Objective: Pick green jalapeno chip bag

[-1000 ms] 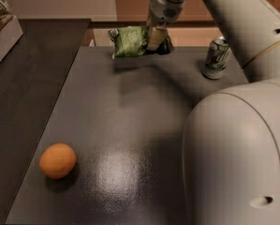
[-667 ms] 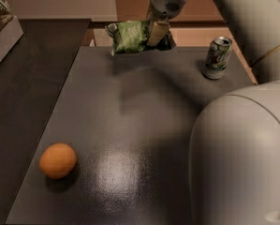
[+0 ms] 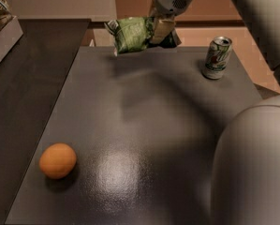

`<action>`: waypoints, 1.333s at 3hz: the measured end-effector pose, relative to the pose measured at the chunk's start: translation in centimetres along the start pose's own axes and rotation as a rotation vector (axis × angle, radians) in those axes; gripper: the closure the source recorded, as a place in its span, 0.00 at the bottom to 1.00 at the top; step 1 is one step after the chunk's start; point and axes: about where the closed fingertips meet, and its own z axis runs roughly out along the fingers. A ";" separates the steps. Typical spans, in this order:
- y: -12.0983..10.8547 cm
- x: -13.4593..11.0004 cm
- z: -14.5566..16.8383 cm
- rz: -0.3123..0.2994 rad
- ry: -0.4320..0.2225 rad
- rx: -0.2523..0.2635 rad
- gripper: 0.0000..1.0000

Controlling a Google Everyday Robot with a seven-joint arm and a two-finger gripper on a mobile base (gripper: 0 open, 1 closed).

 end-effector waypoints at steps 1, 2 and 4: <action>0.8 -0.2 -1.1 -0.031 -0.005 0.015 1.00; 0.8 -0.2 -1.1 -0.031 -0.005 0.015 1.00; 1.9 -3.5 -3.6 -0.162 0.032 0.083 1.00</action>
Offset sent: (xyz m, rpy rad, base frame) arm -0.0220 -0.0104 0.0128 -0.0067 -0.0249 0.0345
